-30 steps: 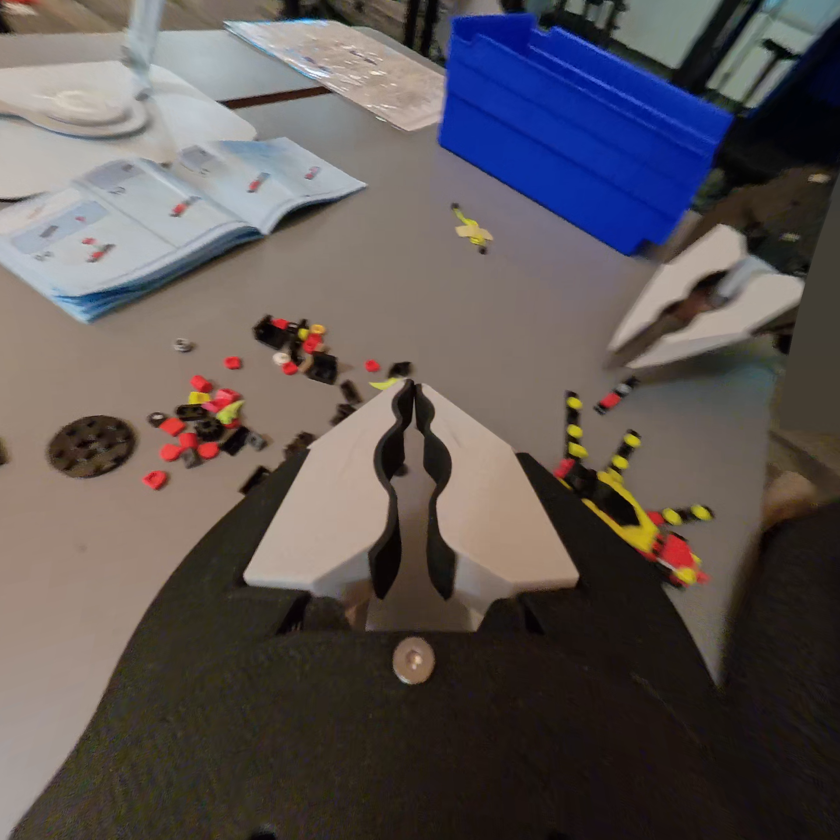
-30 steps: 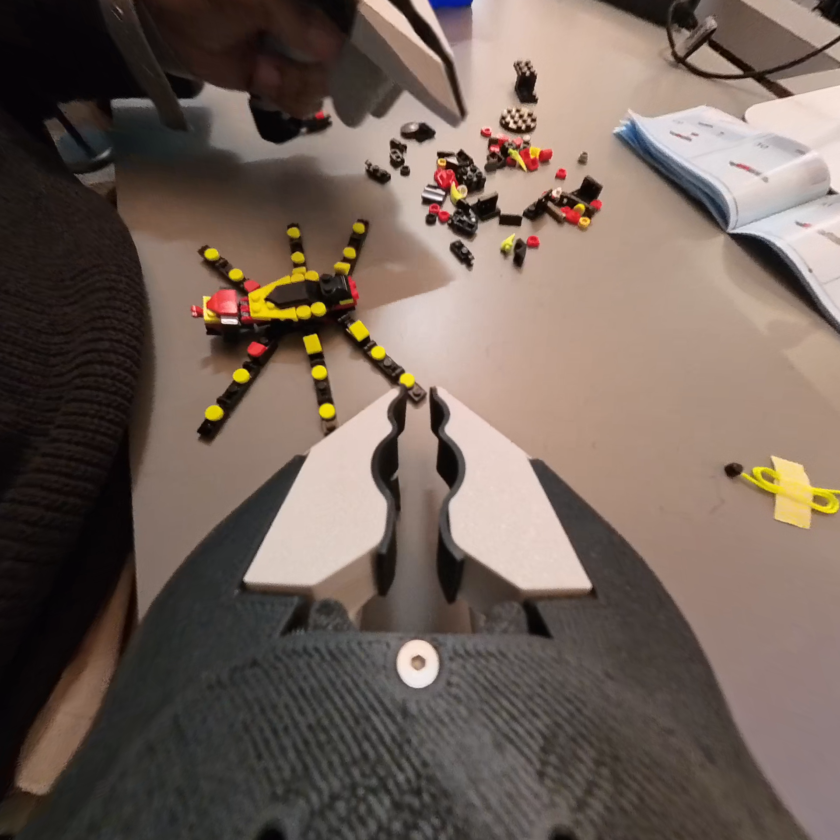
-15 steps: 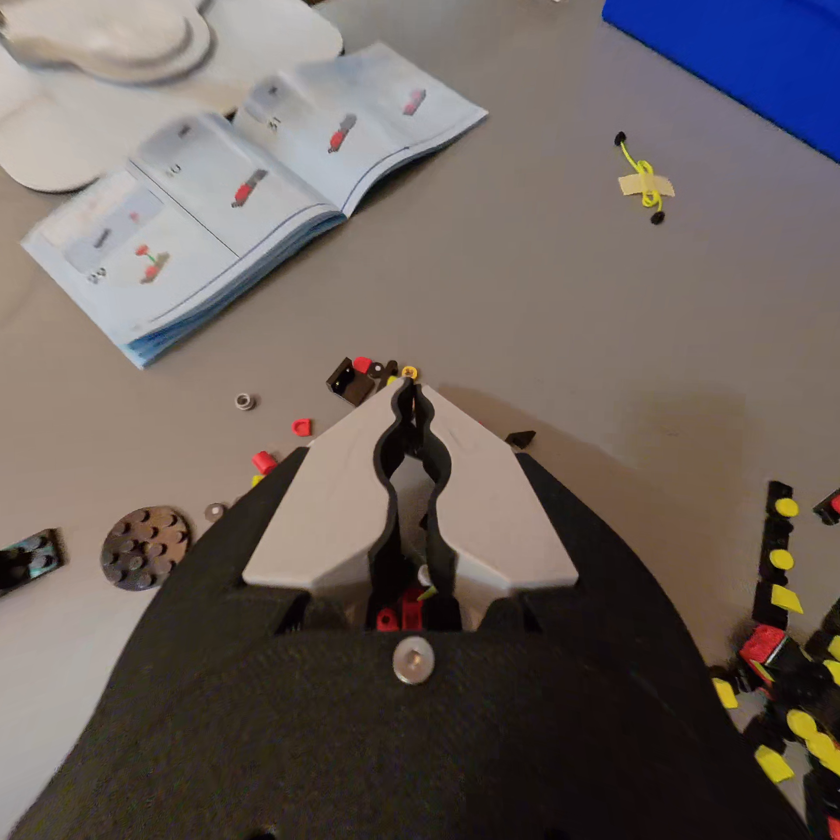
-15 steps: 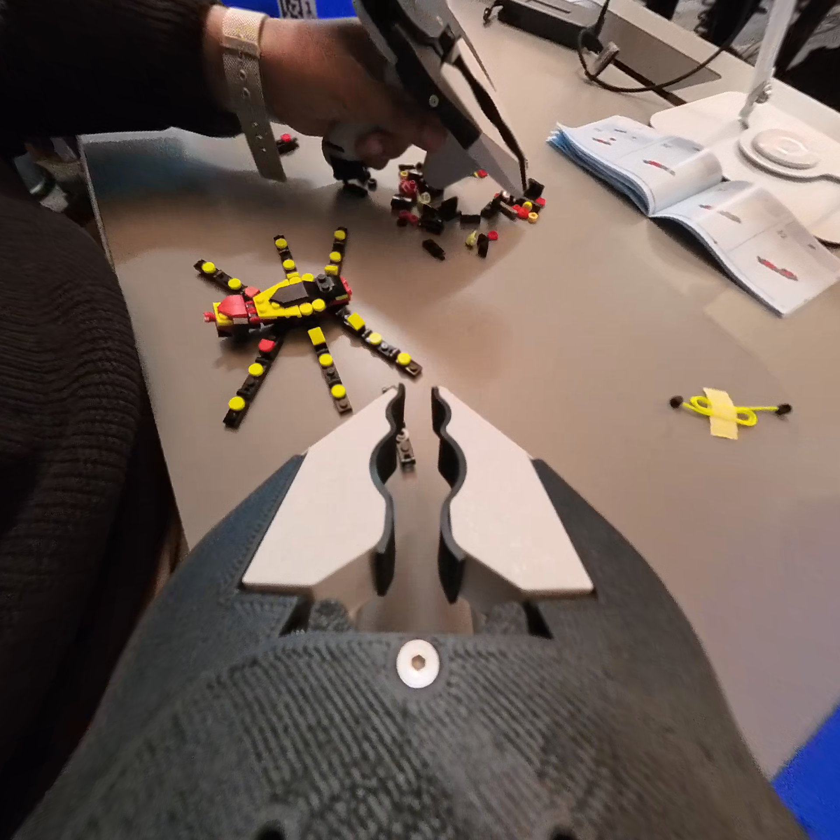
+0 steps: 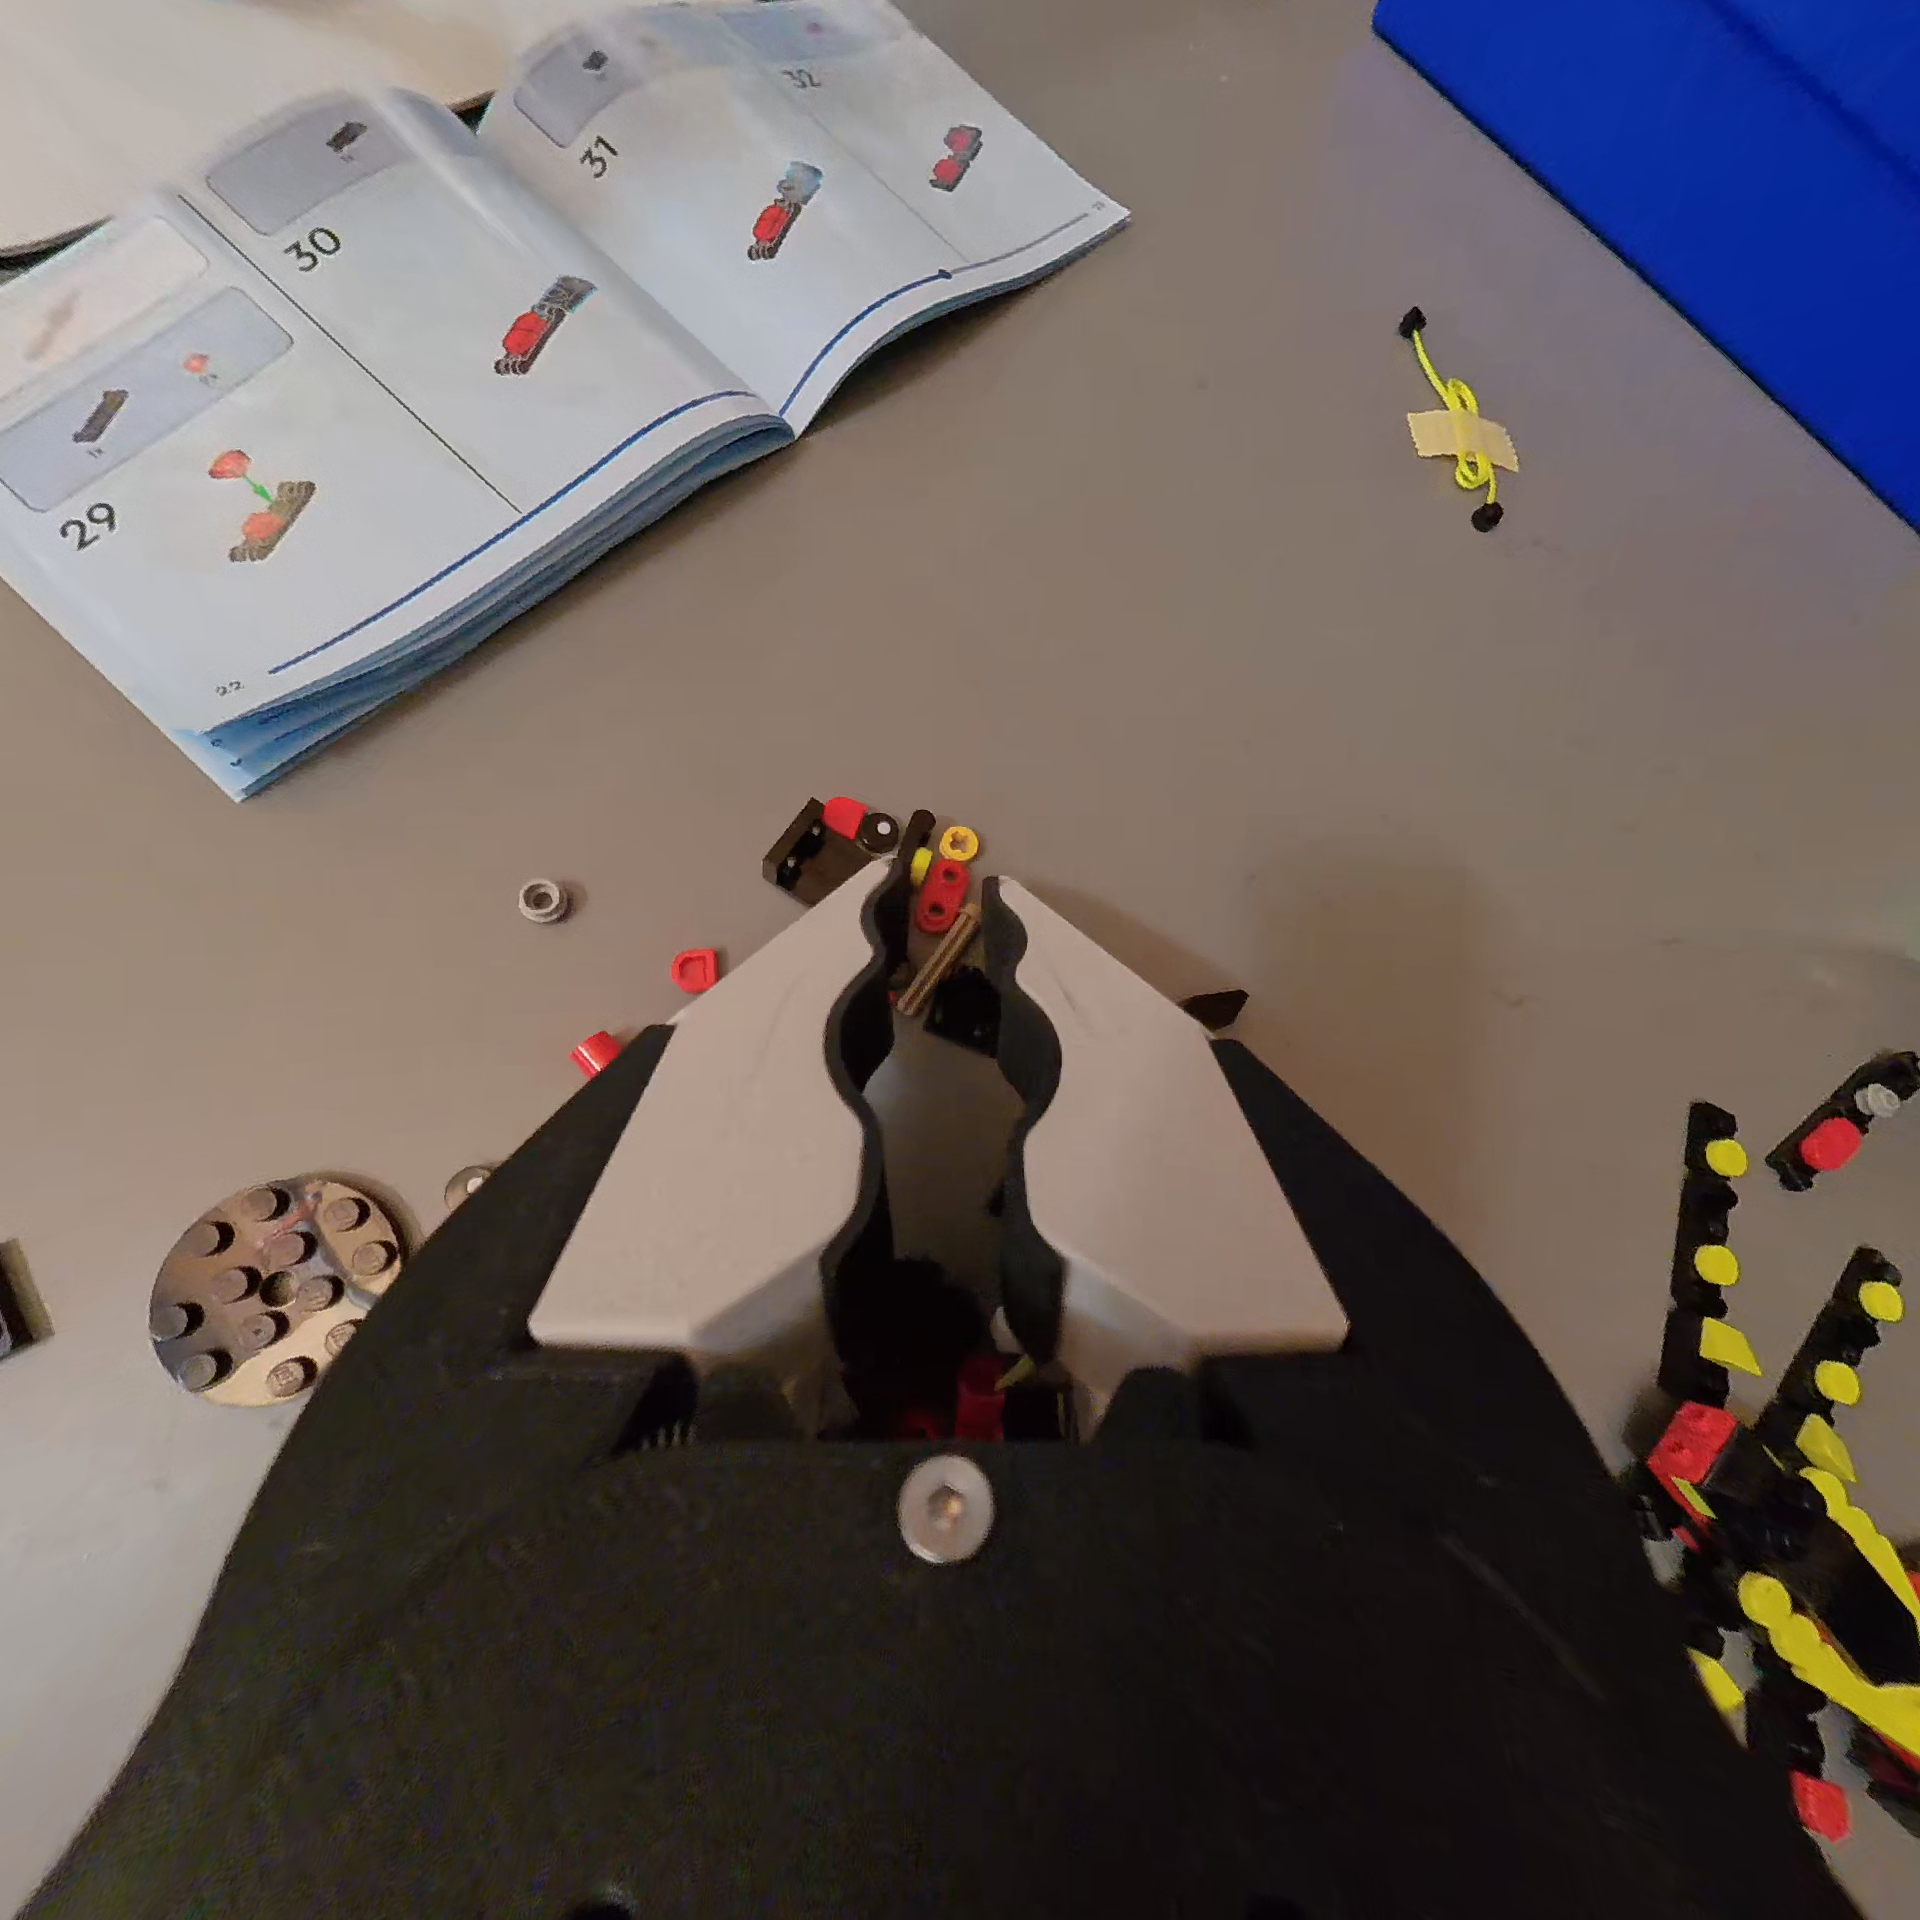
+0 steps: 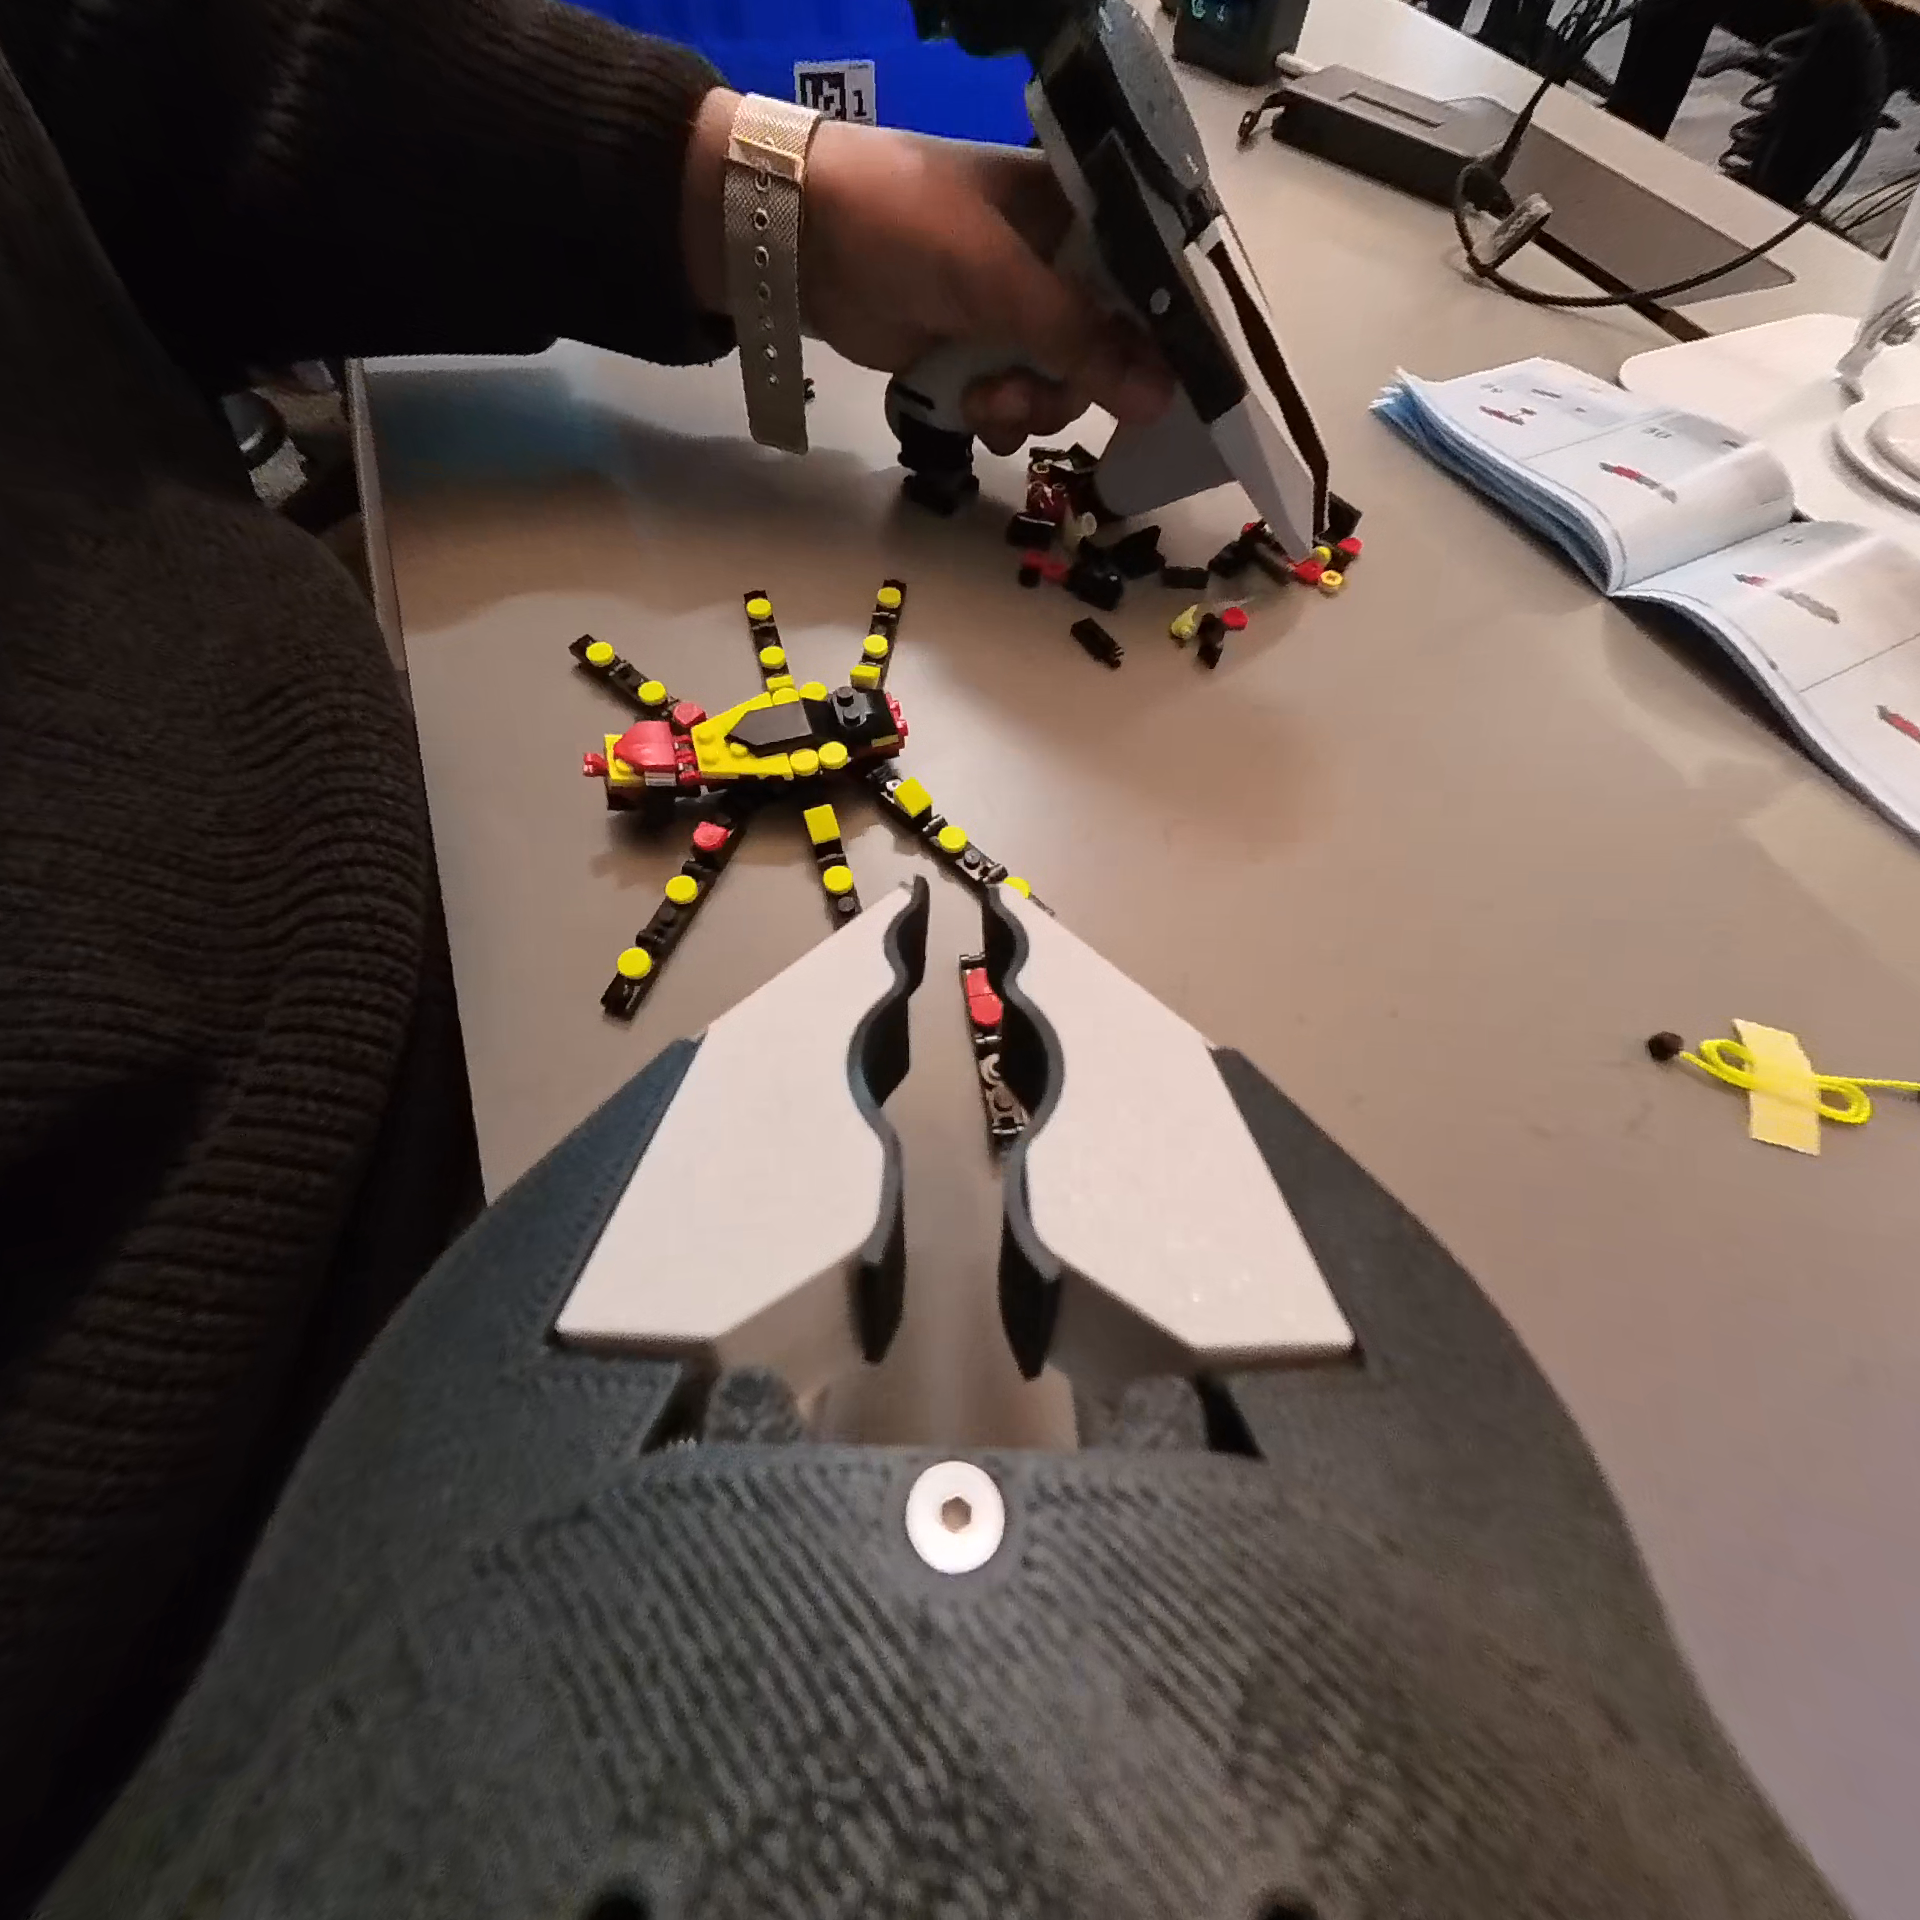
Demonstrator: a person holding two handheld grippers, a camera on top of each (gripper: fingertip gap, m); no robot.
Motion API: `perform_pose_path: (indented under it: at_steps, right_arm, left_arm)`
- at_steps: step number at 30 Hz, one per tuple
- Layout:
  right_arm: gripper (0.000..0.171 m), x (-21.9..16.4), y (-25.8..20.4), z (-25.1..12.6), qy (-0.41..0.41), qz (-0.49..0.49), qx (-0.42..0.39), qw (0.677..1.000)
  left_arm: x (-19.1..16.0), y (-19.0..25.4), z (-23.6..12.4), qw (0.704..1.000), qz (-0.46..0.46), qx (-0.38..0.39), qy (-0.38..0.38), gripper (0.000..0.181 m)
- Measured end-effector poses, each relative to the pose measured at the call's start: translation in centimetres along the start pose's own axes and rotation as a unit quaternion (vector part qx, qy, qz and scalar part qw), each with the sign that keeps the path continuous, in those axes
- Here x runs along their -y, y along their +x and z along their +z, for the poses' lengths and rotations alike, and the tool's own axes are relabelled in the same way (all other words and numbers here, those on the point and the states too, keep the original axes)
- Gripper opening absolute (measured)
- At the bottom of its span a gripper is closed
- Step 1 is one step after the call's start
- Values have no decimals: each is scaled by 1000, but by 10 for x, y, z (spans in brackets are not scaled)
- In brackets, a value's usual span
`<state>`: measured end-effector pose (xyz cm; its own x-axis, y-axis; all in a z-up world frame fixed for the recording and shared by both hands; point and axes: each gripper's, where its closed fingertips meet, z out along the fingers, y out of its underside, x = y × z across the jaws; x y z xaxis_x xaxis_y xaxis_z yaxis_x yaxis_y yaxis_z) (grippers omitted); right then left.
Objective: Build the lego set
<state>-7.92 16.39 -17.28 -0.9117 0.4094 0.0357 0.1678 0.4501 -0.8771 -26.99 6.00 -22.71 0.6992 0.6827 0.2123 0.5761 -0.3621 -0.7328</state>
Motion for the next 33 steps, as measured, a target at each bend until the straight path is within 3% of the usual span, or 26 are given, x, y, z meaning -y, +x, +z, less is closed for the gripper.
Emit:
perform_pose_path:
  at_steps: [16, 33]
  right_arm:
    - [8, 6, 0, -1, 17, 12, 6, 1000]
    - [8, 5, 1, -1, 17, 14, 7, 1000]
  left_arm:
    - [-2, -4, 4, 999, 9, 17, -29, 6]
    - [3, -8, 7, 998, 42, 26, -45, 15]
